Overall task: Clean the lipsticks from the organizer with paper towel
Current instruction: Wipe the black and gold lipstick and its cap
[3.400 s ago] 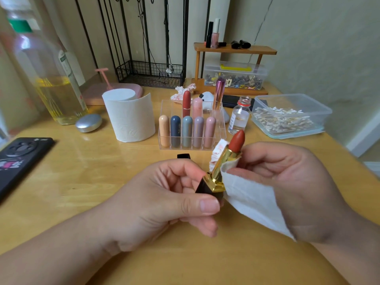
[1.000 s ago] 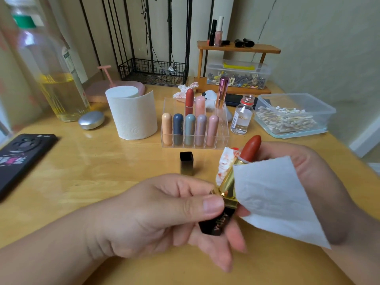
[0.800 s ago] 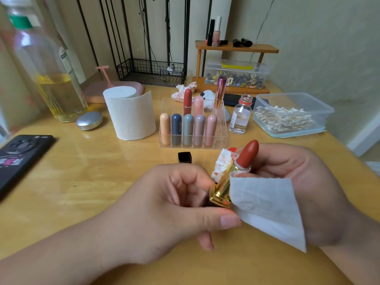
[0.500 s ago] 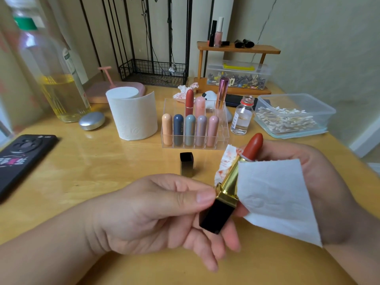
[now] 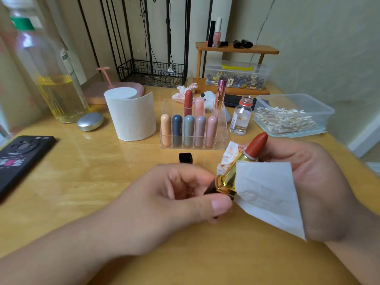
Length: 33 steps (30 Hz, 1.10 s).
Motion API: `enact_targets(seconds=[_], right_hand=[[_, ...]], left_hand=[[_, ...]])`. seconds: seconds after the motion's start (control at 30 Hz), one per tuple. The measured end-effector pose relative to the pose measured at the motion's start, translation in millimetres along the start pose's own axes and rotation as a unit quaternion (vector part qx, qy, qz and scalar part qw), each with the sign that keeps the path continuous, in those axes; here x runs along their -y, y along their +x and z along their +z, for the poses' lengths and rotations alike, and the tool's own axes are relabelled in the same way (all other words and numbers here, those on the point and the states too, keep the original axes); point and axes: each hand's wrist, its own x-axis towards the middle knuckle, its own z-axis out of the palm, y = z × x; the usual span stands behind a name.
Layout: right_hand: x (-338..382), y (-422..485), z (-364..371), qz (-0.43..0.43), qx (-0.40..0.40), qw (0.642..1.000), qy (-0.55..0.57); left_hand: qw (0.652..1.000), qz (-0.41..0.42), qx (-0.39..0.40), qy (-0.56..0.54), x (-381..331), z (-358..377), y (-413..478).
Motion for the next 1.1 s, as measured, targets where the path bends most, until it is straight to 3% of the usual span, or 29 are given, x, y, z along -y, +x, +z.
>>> enact_targets(seconds=[0.1, 0.17, 0.23, 0.27, 0.37, 0.47, 0.5, 0.57, 0.63, 0.73, 0.8, 0.9, 1.0, 1.07, 1.1], right_hand=[[0, 2, 3, 0.067, 0.039, 0.992, 0.099], [-3, 1, -3, 0.056, 0.040, 0.994, 0.089], [1, -1, -2, -0.030, -0.039, 0.998, -0.048], [3, -2, -2, -0.048, -0.046, 0.996, -0.060], [1, 1, 1, -0.020, 0.008, 0.999, 0.026], [0, 2, 0, -0.007, -0.002, 1.000, 0.012], [1, 1, 1, -0.001, -0.001, 1.000, 0.018], [2, 2, 0, 0.027, 0.018, 0.997, 0.068], [3, 4, 3, 0.058, 0.063, 0.987, 0.138], [3, 3, 4, 0.062, 0.058, 0.990, 0.113], [2, 0, 2, 0.024, 0.025, 0.997, 0.067], [1, 0, 2, 0.000, 0.012, 0.999, 0.050], [0, 1, 2, -0.006, -0.007, 1.000, 0.024], [3, 0, 2, -0.004, -0.009, 1.000, 0.027], [4, 0, 2, -0.005, -0.005, 1.000, 0.029]], left_hand=[[0.960, -0.074, 0.181, -0.202, 2, -7, 5], [0.954, -0.076, 0.189, -0.221, 2, -7, 5], [0.977, -0.056, 0.119, -0.168, -1, -5, 4], [0.989, -0.041, 0.065, -0.127, -4, -2, 3], [0.995, 0.008, -0.100, -0.004, -8, 9, -3], [0.974, 0.043, -0.190, 0.115, -10, 17, -7], [0.978, 0.036, -0.178, 0.102, -8, 15, -6], [0.998, -0.014, -0.054, -0.017, -7, 6, -3], [0.975, -0.064, 0.101, -0.186, -7, 0, 2], [0.945, -0.087, 0.162, -0.271, -1, -7, 4], [0.963, -0.066, 0.124, -0.229, 0, -9, 4], [0.998, -0.003, -0.015, -0.062, -4, -1, 0], [0.973, 0.093, -0.161, 0.139, -8, 10, -7], [0.976, 0.087, -0.160, 0.119, -6, 9, -7], [0.991, 0.054, -0.111, 0.048, -4, 5, -6]])
